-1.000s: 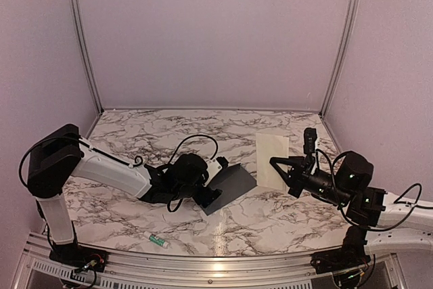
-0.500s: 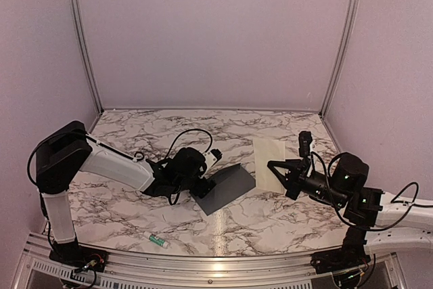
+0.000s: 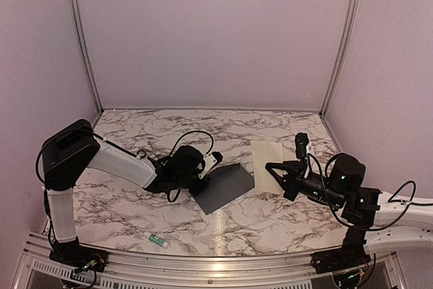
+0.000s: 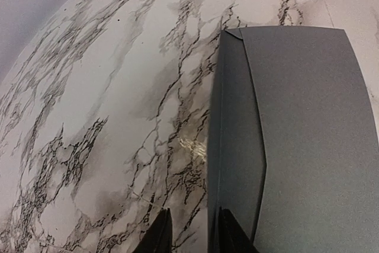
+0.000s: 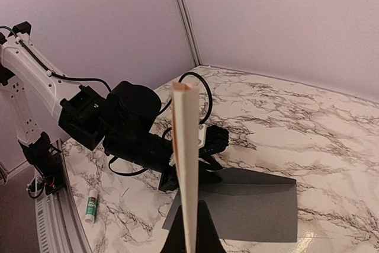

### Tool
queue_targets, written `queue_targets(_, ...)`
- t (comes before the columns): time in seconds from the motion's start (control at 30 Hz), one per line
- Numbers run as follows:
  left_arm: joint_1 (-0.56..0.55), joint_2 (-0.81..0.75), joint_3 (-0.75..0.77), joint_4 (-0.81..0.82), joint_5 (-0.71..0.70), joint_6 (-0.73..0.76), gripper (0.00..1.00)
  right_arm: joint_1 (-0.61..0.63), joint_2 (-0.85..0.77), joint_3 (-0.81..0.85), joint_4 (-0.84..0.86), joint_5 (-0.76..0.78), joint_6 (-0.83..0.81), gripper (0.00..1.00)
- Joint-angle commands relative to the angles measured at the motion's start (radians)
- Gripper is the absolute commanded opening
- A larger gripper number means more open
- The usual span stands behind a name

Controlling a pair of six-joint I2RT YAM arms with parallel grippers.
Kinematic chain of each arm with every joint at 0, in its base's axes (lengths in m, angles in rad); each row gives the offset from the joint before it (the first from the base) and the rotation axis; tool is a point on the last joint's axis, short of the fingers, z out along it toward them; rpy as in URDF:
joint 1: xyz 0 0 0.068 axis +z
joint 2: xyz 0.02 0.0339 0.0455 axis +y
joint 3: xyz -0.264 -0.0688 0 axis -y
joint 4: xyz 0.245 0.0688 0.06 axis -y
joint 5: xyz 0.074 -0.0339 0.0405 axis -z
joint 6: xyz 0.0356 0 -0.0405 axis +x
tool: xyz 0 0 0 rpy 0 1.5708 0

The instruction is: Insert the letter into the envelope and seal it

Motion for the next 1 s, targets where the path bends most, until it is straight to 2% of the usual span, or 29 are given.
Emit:
queue_targets(0.0,0.013,0.021,0.035,0.023,0.057,0.009,0.08,0.005,-0.010,-0.006,0.026,0.004,-0.015,0.00)
queue_targets(0.03,0.013,0.011,0.033,0.025,0.067,0.012,0.01,0.005,-0.009,-0.005,0.031,0.001,-0.022,0.00)
queue_targets(0.07,0.012,-0.006,0.022,0.031,0.078,0.014,0.00,0.005,-0.008,-0.004,0.035,-0.001,-0.030,0.00)
queue_targets(0.23,0.010,-0.152,-0.036,0.048,0.150,0.019,0.00,0.003,-0.002,0.000,0.091,-0.091,-0.103,0.00)
queue_targets(0.5,-0.009,-0.423,-0.128,0.010,0.368,-0.061,0.00,0.004,0.069,0.040,0.183,-0.373,-0.229,0.00)
queue_targets(0.67,-0.039,-0.563,-0.178,-0.011,0.494,-0.116,0.00,0.004,0.126,0.086,0.215,-0.440,-0.275,0.00)
queue_targets(0.83,-0.060,-0.641,-0.205,-0.011,0.622,-0.152,0.00,0.005,0.178,0.134,0.225,-0.495,-0.321,0.00)
queue_targets(0.97,-0.075,-0.640,-0.195,-0.012,0.701,-0.165,0.00,0.005,0.188,0.173,0.195,-0.537,-0.353,0.00)
